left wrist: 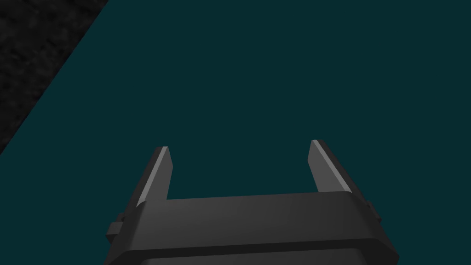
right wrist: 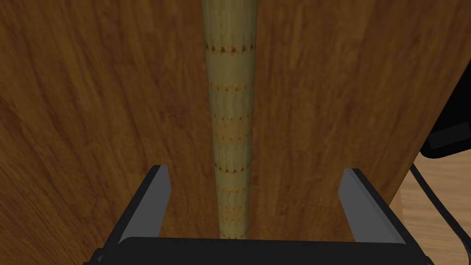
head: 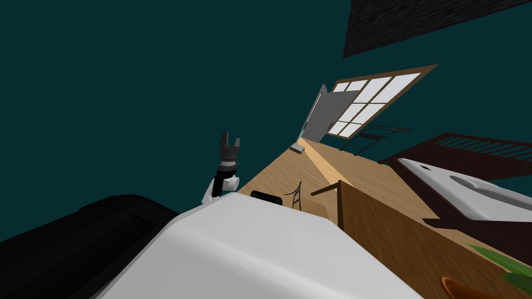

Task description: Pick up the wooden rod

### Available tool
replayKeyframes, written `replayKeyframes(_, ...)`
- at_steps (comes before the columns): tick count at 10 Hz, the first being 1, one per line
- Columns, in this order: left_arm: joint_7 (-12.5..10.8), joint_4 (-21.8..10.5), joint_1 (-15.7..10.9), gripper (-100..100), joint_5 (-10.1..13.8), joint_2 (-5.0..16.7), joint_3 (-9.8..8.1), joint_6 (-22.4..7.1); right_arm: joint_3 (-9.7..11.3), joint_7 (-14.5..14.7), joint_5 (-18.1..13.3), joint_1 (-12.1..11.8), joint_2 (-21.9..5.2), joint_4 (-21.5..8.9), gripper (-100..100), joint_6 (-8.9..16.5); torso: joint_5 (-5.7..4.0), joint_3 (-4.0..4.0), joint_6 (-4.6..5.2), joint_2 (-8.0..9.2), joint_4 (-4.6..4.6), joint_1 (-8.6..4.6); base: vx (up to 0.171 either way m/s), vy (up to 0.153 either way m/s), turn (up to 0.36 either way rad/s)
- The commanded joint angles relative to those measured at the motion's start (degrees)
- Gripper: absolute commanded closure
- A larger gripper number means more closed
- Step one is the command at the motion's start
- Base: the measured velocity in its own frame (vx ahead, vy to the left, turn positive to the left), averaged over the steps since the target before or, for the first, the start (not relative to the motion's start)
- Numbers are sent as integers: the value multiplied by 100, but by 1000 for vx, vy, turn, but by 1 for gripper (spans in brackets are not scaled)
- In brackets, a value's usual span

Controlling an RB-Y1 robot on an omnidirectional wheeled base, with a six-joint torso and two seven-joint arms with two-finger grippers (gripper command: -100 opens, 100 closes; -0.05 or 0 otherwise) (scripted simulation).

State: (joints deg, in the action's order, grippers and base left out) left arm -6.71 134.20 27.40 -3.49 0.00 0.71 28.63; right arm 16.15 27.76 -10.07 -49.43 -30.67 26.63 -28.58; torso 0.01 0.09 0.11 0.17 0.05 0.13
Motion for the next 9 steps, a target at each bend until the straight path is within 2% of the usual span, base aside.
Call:
replayKeyframes(1, 0, 0, 0, 0, 0, 0, 0, 0, 134, -220, -122, 73, -139, 198, -100, 176, 0, 0, 0, 0, 0, 0, -14, 2, -113)
replayKeyframes(3, 0, 0, 0, 0, 0, 0, 0, 0, 403, -586, -367, 219, -416, 572, -100, 514, -17, 13, 1, 14, 13, -15, -36, 6, -193)
replayKeyframes(4, 0, 0, 0, 0, 0, 0, 0, 0, 403, -659, -367, 219, -416, 594, -100, 528, -34, 25, 8, 31, 19, -30, -27, 9, -64)
replayKeyframes(6, 0, 0, 0, 0, 0, 0, 0, 0, 671, -1043, -612, 365, -694, 990, -100, 880, -41, 32, 9, 41, 23, -41, -31, 4, -158)
replayKeyframes(7, 0, 0, 0, 0, 0, 0, 0, 0, 671, -1098, -612, 365, -694, 990, -100, 880, -58, 40, 12, 51, 30, -57, -23, 8, -56)
replayKeyframes(9, 0, 0, 0, 0, 0, 0, 0, 0, 940, -1480, -857, 511, -971, 1386, -100, 1232, -66, 47, 13, 62, 34, -77, -24, 5, -141)
